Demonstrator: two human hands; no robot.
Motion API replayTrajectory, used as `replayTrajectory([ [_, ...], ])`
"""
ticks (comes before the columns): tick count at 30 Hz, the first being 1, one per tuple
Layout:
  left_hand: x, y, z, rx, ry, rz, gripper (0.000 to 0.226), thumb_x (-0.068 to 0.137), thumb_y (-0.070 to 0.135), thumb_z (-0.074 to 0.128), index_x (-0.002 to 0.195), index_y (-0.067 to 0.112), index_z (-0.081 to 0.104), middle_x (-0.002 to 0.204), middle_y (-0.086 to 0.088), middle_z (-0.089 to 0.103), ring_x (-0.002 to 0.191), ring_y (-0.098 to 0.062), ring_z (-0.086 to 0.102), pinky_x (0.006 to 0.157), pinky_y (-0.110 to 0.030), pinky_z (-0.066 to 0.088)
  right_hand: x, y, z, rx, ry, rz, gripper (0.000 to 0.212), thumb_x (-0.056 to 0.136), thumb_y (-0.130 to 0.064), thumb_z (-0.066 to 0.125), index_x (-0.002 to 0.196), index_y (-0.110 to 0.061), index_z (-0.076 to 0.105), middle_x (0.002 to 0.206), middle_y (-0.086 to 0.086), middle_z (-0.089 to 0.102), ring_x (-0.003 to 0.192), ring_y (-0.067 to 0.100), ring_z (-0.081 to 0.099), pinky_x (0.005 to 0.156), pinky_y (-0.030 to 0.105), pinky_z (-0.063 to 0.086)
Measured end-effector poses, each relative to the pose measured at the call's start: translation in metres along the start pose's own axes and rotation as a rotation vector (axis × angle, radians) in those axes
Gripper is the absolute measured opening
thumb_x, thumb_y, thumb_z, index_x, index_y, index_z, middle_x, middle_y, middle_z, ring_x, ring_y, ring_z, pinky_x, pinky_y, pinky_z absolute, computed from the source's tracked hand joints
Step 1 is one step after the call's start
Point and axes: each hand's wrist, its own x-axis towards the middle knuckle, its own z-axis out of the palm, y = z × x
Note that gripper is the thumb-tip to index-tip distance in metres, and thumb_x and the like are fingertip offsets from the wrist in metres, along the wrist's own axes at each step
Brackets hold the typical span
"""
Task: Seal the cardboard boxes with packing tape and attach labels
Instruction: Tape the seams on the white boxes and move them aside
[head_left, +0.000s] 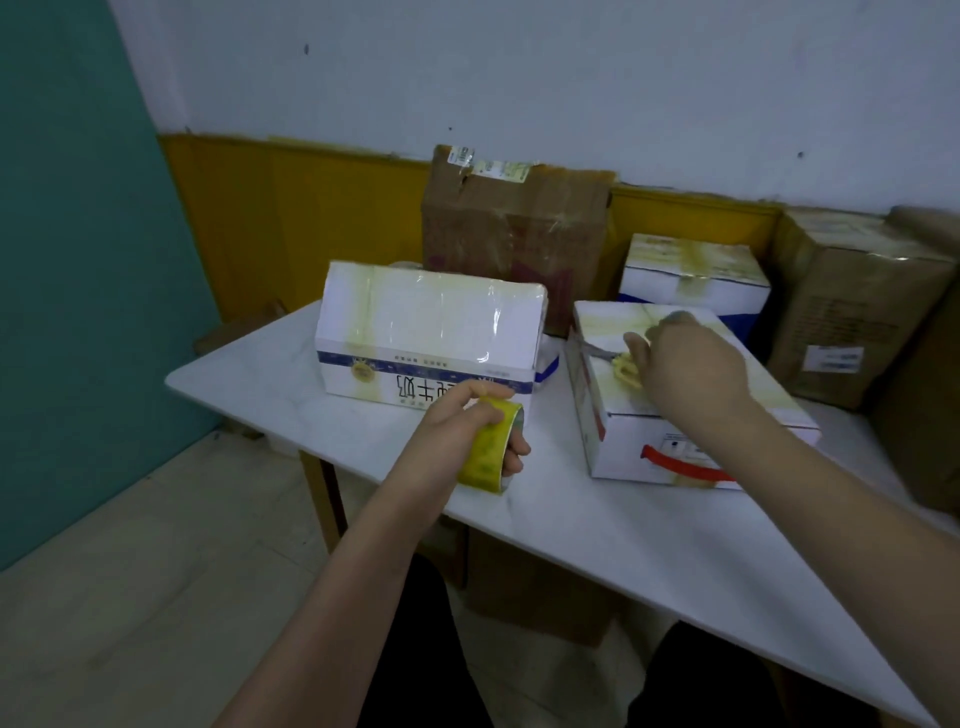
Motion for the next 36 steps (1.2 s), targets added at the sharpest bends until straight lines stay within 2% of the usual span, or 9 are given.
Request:
replayTrajectory([
  [2, -0.002, 0.001, -0.001, 0.032, -0.008, 0.018, 0.023, 0.1, 0.005, 0.046, 0.117, 0.011, 0.06, 0.073, -0.015, 0.071, 0.057, -0.023, 0.066, 0.059, -0.031, 0.056, -0.02, -0.021, -0.011, 0.259, 0.117, -0.168, 0.039, 0.1, -0.045, 0.05, 0.108, -0.012, 0.069, 0.116, 0.004, 0.061, 0.09, 0.023, 0.062, 0.069, 0.032, 0.046],
  [6, -0.009, 0.002, -0.005, 0.095, 0.005, 0.083, 0.019, 0.101, 0.01, 0.048, 0.117, 0.012, 0.059, 0.076, -0.017, 0.072, 0.058, -0.025, 0.065, 0.064, -0.036, 0.055, -0.046, -0.079, -0.016, 0.681, -0.272, -0.367, 0.036, 0.086, -0.057, 0.066, 0.092, -0.022, 0.073, 0.088, -0.013, 0.069, 0.08, 0.0, 0.061, 0.069, 0.02, 0.046],
  [14, -0.03, 0.0, -0.048, 0.147, 0.117, 0.065, 0.023, 0.101, 0.008, 0.047, 0.123, 0.01, 0.05, 0.073, -0.013, 0.072, 0.054, -0.022, 0.063, 0.056, -0.032, 0.053, -0.066, -0.147, -0.001, 0.661, -0.229, -0.27, 0.038, 0.089, -0.042, 0.07, 0.062, -0.02, 0.055, 0.062, -0.003, 0.056, 0.06, 0.009, 0.053, 0.05, 0.017, 0.031],
  [19, -0.04, 0.004, -0.09, 0.17, 0.18, -0.011, 0.034, 0.101, 0.009, 0.053, 0.111, 0.041, 0.047, 0.071, -0.013, 0.073, 0.053, -0.02, 0.062, 0.055, -0.032, 0.051, -0.075, -0.184, 0.022, 0.776, -0.294, -0.415, 0.035, 0.09, -0.034, 0.07, 0.063, -0.019, 0.053, 0.063, -0.007, 0.054, 0.062, 0.004, 0.051, 0.055, 0.014, 0.034],
  [21, -0.044, 0.004, -0.107, 0.186, 0.162, -0.065, 0.037, 0.103, 0.01, 0.052, 0.123, 0.04, 0.046, 0.072, -0.016, 0.073, 0.049, -0.018, 0.061, 0.053, -0.029, 0.051, -0.073, -0.196, 0.034, 0.872, -0.357, -0.396, 0.033, 0.088, -0.034, 0.072, 0.065, -0.016, 0.057, 0.062, -0.008, 0.054, 0.06, 0.003, 0.049, 0.055, 0.013, 0.033],
  [23, -0.042, -0.004, -0.12, 0.262, 0.169, -0.139, 0.059, 0.105, 0.017, 0.051, 0.155, 0.03, 0.022, 0.077, -0.014, 0.074, 0.048, -0.012, 0.062, 0.051, -0.025, 0.054, -0.068, -0.205, 0.046, 0.949, -0.36, -0.363, 0.032, 0.088, -0.033, 0.073, 0.066, -0.014, 0.061, 0.061, -0.007, 0.055, 0.059, 0.004, 0.05, 0.057, 0.015, 0.035],
  [28, -0.01, -0.044, -0.133, 0.337, 0.198, -0.152, 0.078, 0.105, 0.025, 0.049, 0.16, 0.026, -0.006, 0.079, -0.013, 0.072, 0.054, -0.014, 0.061, 0.055, -0.032, 0.054, -0.059, -0.21, 0.089, 0.878, -0.341, -0.354, 0.033, 0.087, -0.031, 0.074, 0.065, -0.011, 0.06, 0.065, -0.005, 0.055, 0.063, 0.006, 0.05, 0.065, 0.024, 0.035],
  [33, 0.009, -0.078, -0.129, 0.326, 0.313, -0.084, 0.072, 0.105, 0.03, 0.049, 0.16, 0.031, 0.003, 0.068, -0.007, 0.067, 0.042, -0.007, 0.055, 0.045, -0.025, 0.047, -0.057, -0.213, 0.114, 0.671, -0.273, -0.43, 0.033, 0.087, -0.038, 0.072, 0.071, -0.012, 0.062, 0.093, 0.001, 0.052, 0.077, 0.013, 0.051, 0.07, 0.026, 0.039],
  [36, 0.021, -0.084, -0.129, 0.364, 0.382, -0.082, 0.07, 0.104, 0.034, 0.049, 0.159, 0.035, 0.006, 0.096, -0.01, 0.071, 0.055, -0.009, 0.064, 0.049, -0.026, 0.053, -0.063, -0.219, 0.121, 0.485, -0.181, -0.464, 0.037, 0.092, -0.045, 0.062, 0.091, -0.008, 0.064, 0.114, 0.006, 0.049, 0.082, 0.017, 0.057, 0.076, 0.03, 0.049],
])
